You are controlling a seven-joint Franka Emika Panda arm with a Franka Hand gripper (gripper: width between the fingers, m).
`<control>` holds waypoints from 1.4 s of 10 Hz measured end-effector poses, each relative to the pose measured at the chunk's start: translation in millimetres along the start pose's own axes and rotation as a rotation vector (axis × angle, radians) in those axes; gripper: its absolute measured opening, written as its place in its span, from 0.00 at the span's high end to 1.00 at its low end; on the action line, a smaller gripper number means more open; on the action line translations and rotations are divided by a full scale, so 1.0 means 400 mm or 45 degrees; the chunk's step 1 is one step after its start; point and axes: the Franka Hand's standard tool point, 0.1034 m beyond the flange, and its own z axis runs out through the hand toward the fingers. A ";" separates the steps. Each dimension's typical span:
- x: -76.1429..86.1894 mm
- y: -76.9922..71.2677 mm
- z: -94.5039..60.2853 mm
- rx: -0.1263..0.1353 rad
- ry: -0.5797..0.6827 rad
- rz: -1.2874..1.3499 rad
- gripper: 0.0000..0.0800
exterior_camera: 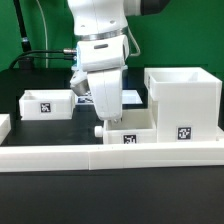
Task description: Assemble drawer
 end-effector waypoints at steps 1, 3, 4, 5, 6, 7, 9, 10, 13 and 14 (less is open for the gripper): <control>0.000 0.002 -0.001 -0.004 0.000 0.000 0.95; -0.010 0.004 -0.006 -0.017 -0.005 0.007 0.95; -0.016 -0.003 -0.007 -0.023 -0.011 0.010 0.95; -0.018 -0.006 -0.011 -0.023 -0.017 -0.001 0.95; -0.021 -0.005 -0.013 -0.024 -0.032 -0.032 0.95; -0.022 -0.007 -0.010 -0.020 -0.033 -0.025 0.95; -0.022 -0.007 -0.007 -0.020 -0.034 -0.028 0.95; -0.019 -0.003 -0.004 -0.037 -0.053 -0.086 0.95; -0.018 0.002 -0.006 -0.048 -0.068 -0.114 0.95; -0.015 0.003 -0.006 -0.049 -0.068 -0.109 0.95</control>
Offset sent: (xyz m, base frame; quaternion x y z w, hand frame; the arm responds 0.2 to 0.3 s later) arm -0.0116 -0.0123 0.0069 -0.0284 -0.0268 -0.0058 0.9992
